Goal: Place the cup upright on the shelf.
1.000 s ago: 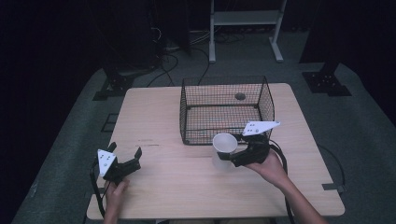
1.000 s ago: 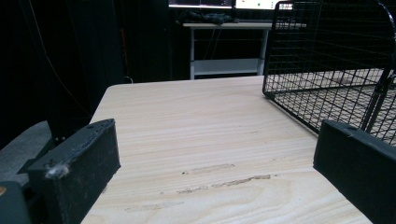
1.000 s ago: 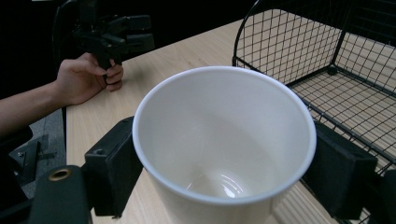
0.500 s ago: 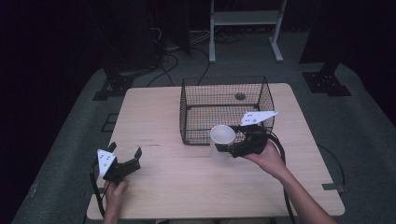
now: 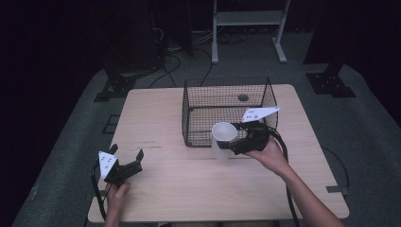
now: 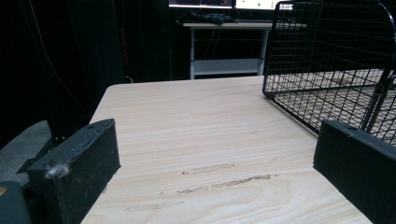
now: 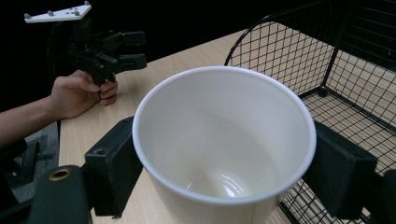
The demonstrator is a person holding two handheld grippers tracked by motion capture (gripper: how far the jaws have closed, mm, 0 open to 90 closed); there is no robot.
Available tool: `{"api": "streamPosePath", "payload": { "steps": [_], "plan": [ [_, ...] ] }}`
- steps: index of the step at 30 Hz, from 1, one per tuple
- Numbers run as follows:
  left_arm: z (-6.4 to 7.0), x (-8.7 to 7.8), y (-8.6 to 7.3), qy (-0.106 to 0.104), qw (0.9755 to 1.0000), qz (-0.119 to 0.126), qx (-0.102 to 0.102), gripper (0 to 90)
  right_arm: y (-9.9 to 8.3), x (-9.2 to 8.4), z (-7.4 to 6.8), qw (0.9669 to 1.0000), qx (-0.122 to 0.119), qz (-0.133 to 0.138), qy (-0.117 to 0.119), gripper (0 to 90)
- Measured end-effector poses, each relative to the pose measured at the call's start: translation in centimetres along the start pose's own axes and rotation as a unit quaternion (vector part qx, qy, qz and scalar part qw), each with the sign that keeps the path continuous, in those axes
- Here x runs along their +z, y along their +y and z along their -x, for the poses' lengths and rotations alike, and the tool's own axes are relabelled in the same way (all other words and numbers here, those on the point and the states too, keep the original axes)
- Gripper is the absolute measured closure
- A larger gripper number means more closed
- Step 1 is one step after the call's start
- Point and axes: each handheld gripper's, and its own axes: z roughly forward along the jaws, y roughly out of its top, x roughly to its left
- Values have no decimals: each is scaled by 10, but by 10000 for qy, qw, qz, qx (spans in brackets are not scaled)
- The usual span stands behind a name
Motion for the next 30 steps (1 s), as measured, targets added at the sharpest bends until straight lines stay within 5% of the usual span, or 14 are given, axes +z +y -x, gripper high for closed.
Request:
{"api": "streamPosePath", "payload": {
  "steps": [30],
  "plan": [
    [0, 0, 0, -5, 10000, 2, -9, 0, 31, 3, 18, 9999, -126, -33, -16, 190]
  ]
}}
